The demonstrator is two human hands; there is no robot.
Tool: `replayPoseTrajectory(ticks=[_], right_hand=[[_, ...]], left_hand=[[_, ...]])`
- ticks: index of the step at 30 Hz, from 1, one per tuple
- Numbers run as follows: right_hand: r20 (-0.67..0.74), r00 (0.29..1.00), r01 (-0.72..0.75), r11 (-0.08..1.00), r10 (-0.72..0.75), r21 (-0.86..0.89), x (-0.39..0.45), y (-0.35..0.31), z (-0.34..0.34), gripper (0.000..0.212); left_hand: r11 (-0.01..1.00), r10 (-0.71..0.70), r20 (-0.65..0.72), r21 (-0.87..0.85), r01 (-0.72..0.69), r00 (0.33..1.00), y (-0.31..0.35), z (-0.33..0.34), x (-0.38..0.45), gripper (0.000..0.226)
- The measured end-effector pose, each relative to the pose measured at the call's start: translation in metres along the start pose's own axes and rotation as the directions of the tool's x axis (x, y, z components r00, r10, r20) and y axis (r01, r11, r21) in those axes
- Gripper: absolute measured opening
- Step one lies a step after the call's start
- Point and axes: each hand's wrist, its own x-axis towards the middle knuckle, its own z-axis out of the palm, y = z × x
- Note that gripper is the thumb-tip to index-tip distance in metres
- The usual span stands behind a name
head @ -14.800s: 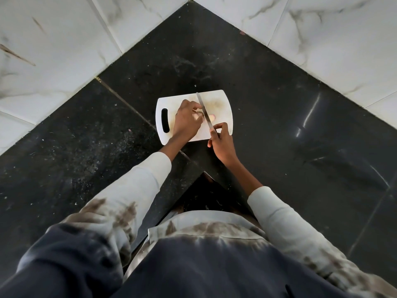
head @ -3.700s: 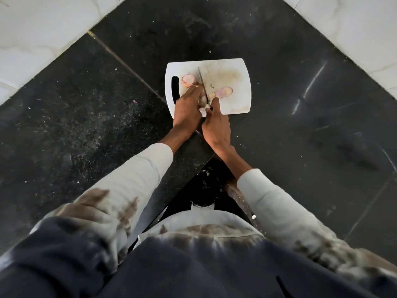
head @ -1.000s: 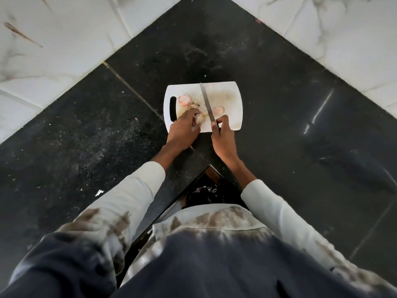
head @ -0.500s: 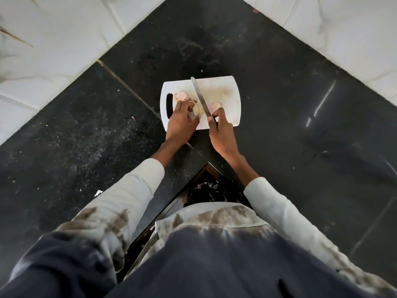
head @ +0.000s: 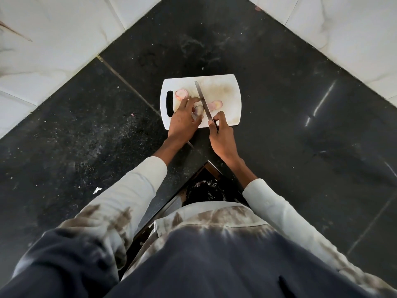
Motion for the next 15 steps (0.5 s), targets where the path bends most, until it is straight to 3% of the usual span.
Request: replayPoseTrajectory(ticks=[5, 15], right_hand=[[-0.017, 1.000, -0.008, 1.000, 0.008, 0.000, 0.0010, -0.0012, -0.0010, 0.010], [-0.002, 1.000, -0.005, 0.998, 0.005, -0.055, -0.0050, -0.0029, 0.0019, 0.008]], left_hand=[[0.998, 0.017, 0.009, 0.064, -0.017, 1.000, -0.0015, -0.0032, 0.0021, 0.036], [1.000, -0.005, -0.032, -0.031, 0.004, 0.999, -0.0008, 0.0032, 0.0038, 0.024]])
